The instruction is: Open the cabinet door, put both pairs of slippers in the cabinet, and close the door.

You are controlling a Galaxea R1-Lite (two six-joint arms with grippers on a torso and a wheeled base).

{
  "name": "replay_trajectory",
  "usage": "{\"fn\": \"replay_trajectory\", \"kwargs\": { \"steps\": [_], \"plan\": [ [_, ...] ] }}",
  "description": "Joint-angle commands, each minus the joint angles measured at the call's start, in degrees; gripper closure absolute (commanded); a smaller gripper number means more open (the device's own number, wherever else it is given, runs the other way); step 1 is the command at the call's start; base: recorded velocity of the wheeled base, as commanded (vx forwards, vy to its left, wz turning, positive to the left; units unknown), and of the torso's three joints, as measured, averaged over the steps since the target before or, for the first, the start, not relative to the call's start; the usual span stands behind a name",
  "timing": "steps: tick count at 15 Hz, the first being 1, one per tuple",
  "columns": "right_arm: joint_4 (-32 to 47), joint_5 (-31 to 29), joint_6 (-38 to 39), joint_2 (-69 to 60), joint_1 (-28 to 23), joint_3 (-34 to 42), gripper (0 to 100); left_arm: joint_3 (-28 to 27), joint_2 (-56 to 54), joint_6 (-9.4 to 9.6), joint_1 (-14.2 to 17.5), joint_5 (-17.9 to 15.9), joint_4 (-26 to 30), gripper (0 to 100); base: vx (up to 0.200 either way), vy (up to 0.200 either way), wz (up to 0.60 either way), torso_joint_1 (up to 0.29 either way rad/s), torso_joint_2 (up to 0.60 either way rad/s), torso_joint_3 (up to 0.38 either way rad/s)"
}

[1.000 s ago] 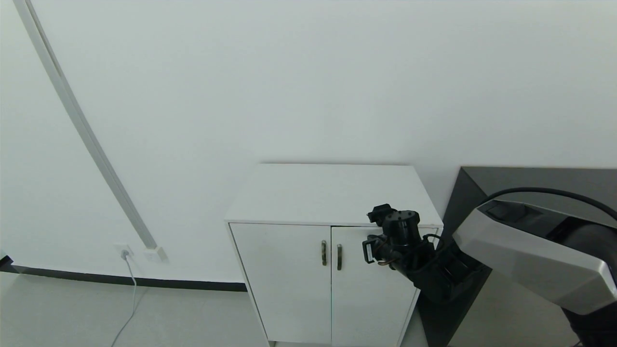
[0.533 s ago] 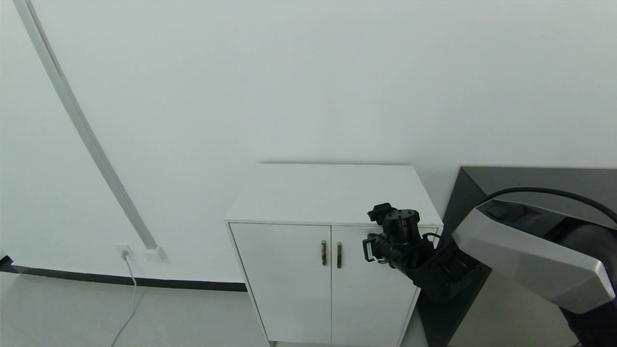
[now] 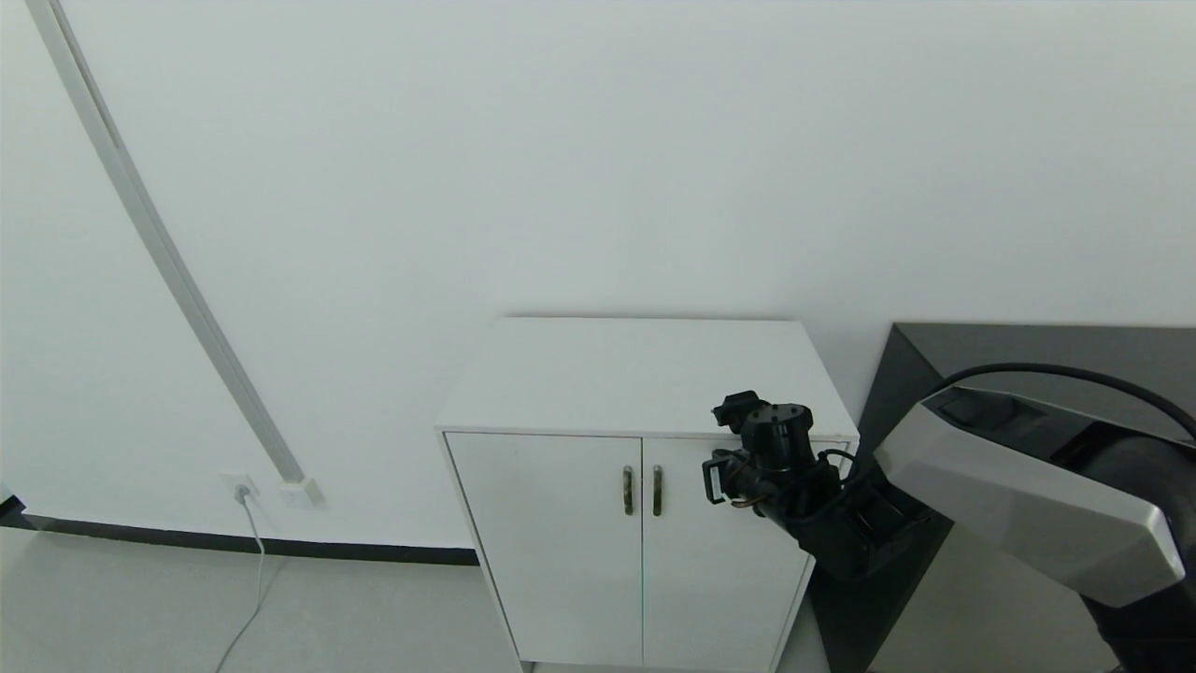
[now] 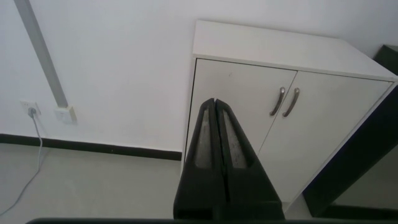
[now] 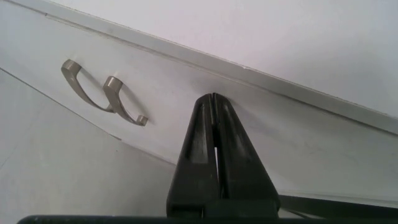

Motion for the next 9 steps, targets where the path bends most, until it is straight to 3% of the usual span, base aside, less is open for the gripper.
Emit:
{"fn": "replay_trajectory", "kwargs": {
  "steps": [1,5,9],
  "plan": [
    [0.0,0.0,0.06,0.36,-0.1,-0.68,100,-0.04,-0.01,-0.04,0.01,0.02,0.02,100,0.0,0.0,0.0,0.0,0.0,0.0],
    [-0.17,0.0,0.06,0.1,-0.19,0.02,100,-0.04,-0.01,-0.04,0.01,0.02,0.02,100,0.0,0.0,0.0,0.0,0.0,0.0],
    [-0.88,0.0,0.15,-6.41,0.95,6.52,100,-0.04,-0.01,-0.04,0.01,0.02,0.02,100,0.0,0.0,0.0,0.0,0.0,0.0]
  ]
}}
